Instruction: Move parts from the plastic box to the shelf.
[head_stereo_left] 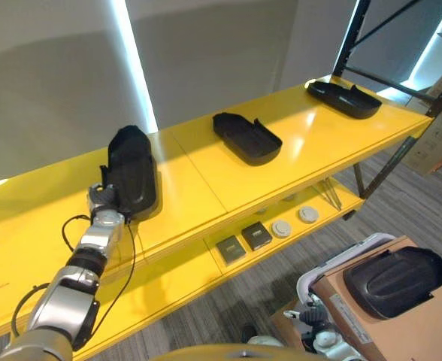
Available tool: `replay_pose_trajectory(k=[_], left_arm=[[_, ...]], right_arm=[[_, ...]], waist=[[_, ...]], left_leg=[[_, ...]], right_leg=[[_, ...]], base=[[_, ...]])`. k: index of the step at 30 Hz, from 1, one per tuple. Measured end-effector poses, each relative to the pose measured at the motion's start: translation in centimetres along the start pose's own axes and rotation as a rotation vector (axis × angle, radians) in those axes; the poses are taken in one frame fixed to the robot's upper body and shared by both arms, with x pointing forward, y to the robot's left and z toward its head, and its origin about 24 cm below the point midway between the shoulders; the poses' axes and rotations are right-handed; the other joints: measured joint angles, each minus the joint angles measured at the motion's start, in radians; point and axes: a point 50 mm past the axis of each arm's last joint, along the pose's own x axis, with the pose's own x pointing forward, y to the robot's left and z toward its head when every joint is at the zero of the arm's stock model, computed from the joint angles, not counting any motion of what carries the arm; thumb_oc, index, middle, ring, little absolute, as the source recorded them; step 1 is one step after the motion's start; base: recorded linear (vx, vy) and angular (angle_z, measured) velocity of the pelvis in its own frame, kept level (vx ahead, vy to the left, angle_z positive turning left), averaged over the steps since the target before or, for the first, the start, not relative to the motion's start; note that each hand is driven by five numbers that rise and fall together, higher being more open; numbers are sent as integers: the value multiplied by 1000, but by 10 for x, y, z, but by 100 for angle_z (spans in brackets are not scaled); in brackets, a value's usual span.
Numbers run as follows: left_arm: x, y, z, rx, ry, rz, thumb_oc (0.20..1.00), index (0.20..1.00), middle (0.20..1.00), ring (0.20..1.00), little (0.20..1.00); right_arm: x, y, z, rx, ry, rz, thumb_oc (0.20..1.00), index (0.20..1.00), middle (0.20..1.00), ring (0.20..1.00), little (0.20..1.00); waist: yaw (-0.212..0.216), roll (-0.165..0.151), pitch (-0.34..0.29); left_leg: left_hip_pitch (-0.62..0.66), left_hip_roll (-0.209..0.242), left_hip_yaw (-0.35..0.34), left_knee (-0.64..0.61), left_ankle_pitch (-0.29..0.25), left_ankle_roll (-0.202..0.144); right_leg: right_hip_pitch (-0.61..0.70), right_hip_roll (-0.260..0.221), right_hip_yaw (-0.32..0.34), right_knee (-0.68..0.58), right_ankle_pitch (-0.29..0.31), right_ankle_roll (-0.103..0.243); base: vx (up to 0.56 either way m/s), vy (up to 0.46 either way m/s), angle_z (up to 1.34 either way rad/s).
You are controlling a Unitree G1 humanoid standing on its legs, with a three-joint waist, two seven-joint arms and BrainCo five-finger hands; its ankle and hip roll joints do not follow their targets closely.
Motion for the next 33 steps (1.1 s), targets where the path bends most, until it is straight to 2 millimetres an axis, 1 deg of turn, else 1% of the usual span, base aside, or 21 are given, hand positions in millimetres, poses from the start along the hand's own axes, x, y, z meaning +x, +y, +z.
replay_pose_trajectory(k=[7, 12, 25, 26, 27, 28, 29, 32, 33], left_arm=[[4, 3, -17, 72, 113, 87, 200, 200, 200, 200, 200], [3, 3, -24, 105, 134, 100, 200, 200, 200, 200, 200], [2, 0, -27, 85, 149, 101, 200, 200, 200, 200, 200], [2, 0, -27, 85, 149, 101, 1000, 1000, 1000, 1000, 1000], [2, 0, -27, 85, 148, 101, 1000, 1000, 1000, 1000, 1000], [1, -2, -29, 47, 163, 98, 1000, 1000, 1000, 1000, 1000], [0, -6, -29, -92, 187, 110, 1000, 1000, 1000, 1000, 1000], [-2, -9, -27, -309, 220, 120, 1000, 1000, 1000, 1000, 1000], [-3, -10, -27, -340, 222, 120, 1000, 1000, 1000, 1000, 1000]], right_arm=[[1, 3, 2, -31, -19, 20, 1000, 1000, 1000, 1000, 1000], [-1, 6, -3, -58, -7, 30, 1000, 1000, 1000, 1000, 1000], [-1, 8, -6, -101, -7, 42, 1000, 1000, 1000, 1000, 1000], [-1, 8, -6, -101, -7, 41, 1000, 1000, 1000, 1000, 1000], [-1, 8, -6, -101, -7, 41, 1000, 1000, 1000, 1000, 1000], [0, 7, -3, -101, -15, 39, 1000, 1000, 1000, 1000, 1000], [-1, 8, -5, -101, -8, 42, 1000, 1000, 1000, 1000, 1000], [-2, 10, -9, -106, 8, 45, 1000, 1000, 1000, 1000, 1000], [-2, 11, -11, -107, 15, 47, 1000, 1000, 1000, 1000, 1000]], waist=[[-3, -2, -4], [-5, -1, -24], [0, -1, -32], [0, -1, -32], [0, -1, -32], [4, 0, -32], [10, 0, -33], [22, -4, -38], [24, -7, -39]], left_leg=[[2, 4, 1, 0, 2, -4], [2, 4, 4, -1, 0, -1], [-8, 4, 5, -1, 0, -2], [-8, 4, 5, -1, 0, -2], [-8, 4, 5, -1, 0, -2], [-9, 4, 5, -1, 0, -2], [-5, 4, 3, -1, -1, -3], [-6, 4, -1, -1, 0, -3], [-6, 5, -2, -1, 0, -3]], right_leg=[[1, 4, 2, 0, 0, -1], [1, 4, 5, -2, 0, -1], [-8, 4, 11, -3, 0, 0], [-8, 4, 11, -3, 0, 0], [-8, 4, 11, -3, 0, 0], [-6, 4, 11, -5, 0, 0], [0, 4, 9, -6, -1, 0], [2, 3, 4, -6, -1, -1], [2, 3, 3, -6, -1, -1]], base=[[10, -4, 0], [0, 0, 0], [0, 0, 0], [0, 0, 0], [0, 0, 0], [0, 0, 0], [17, -3, 4], [8, -9, 5], [-6, -9, 4]])
